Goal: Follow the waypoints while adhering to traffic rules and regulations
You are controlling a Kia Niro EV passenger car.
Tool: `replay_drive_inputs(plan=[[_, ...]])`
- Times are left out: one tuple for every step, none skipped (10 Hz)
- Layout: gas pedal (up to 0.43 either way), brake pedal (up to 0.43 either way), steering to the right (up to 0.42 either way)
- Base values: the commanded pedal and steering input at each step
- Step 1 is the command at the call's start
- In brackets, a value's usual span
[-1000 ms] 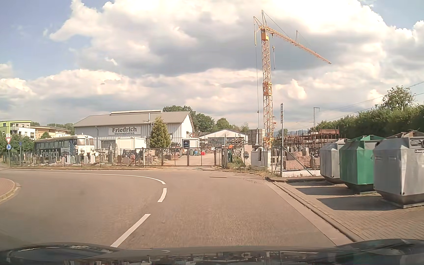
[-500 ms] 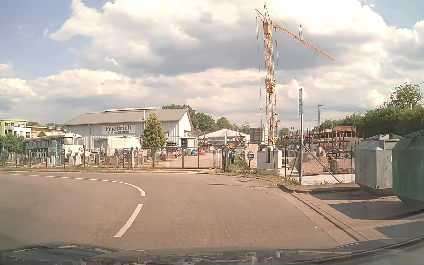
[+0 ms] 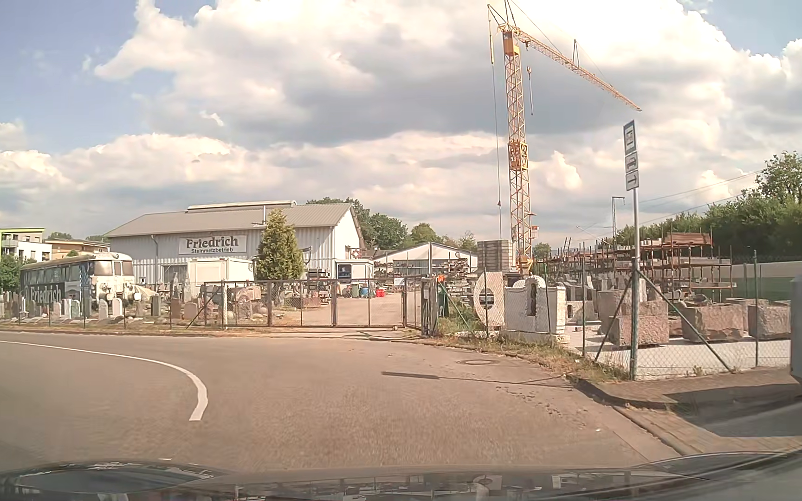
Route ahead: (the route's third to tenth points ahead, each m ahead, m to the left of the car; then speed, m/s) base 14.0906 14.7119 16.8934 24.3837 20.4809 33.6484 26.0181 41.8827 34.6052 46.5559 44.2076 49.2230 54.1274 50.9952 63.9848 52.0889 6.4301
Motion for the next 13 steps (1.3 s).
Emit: replay_drive_inputs(plan=[[0.000,0.000,-0.056],[0.000,0.000,-0.087],[0.000,0.000,-0.111],[0.000,0.000,-0.145],[0.000,0.000,-0.178],[0.000,0.000,-0.203],[0.000,0.000,-0.231],[0.000,0.000,-0.255],[0.000,0.000,-0.277],[0.000,0.000,-0.297],[0.000,0.000,-0.313],[0.000,0.000,-0.329],[0.000,0.000,-0.343]])
